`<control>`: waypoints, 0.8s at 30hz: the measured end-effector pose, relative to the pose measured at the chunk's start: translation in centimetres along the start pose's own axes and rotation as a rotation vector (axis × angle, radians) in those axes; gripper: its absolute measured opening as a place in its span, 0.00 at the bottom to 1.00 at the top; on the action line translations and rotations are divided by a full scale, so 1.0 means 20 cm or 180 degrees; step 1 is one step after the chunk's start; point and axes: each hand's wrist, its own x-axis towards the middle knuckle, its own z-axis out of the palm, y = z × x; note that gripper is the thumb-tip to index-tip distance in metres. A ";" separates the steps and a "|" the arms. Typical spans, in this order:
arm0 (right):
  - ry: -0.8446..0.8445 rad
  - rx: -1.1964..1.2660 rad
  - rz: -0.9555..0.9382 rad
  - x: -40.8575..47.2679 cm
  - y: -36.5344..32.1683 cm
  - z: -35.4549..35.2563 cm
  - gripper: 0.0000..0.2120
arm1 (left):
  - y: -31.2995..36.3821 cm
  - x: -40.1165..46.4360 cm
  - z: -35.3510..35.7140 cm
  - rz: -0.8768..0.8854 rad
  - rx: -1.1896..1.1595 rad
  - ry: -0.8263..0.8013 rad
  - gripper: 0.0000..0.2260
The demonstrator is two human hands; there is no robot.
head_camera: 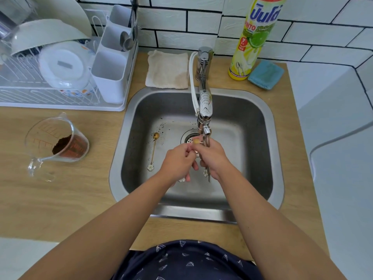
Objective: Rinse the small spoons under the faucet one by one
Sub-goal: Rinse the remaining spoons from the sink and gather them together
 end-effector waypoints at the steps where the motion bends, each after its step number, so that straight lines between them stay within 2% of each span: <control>1: 0.0120 -0.0036 -0.0007 0.00 -0.01 0.00 0.02 | 0.00 0.00 0.01 0.0006 0.0025 -0.0003 0.08; 3: 0.0347 -0.0121 -0.0015 0.02 -0.02 0.00 0.07 | 0.01 -0.01 0.01 0.0018 0.0101 0.0000 0.08; 5: 0.0360 -0.0053 -0.0021 0.02 -0.03 -0.01 0.11 | 0.02 0.00 0.00 0.0031 0.0153 0.0018 0.09; 9: -0.0166 0.0266 -0.0012 -0.01 -0.02 -0.02 0.08 | 0.04 0.01 -0.03 -0.0019 0.0194 0.0040 0.08; 12: 0.0110 0.0322 0.0040 -0.01 -0.02 -0.01 0.06 | 0.04 0.01 -0.01 -0.0001 0.0280 -0.0017 0.07; 15: 0.0503 0.0277 0.0159 0.01 -0.03 0.00 0.11 | 0.04 0.00 0.01 0.0035 0.0399 -0.0121 0.07; 17: 0.0436 0.0247 0.0141 0.02 -0.03 0.00 0.12 | 0.04 0.00 0.01 0.0045 0.0338 -0.0111 0.07; 21: -0.0226 0.0269 0.0081 -0.01 -0.01 -0.01 0.05 | 0.03 0.01 -0.02 -0.0076 0.0238 -0.0011 0.08; 23: -0.0027 0.0213 0.0081 -0.02 -0.01 -0.01 0.04 | 0.04 0.00 0.00 -0.0094 0.0296 -0.0031 0.07; 24: 0.0171 0.0173 0.0120 -0.02 -0.01 -0.01 0.07 | 0.04 0.00 0.01 -0.0070 0.0347 -0.0074 0.06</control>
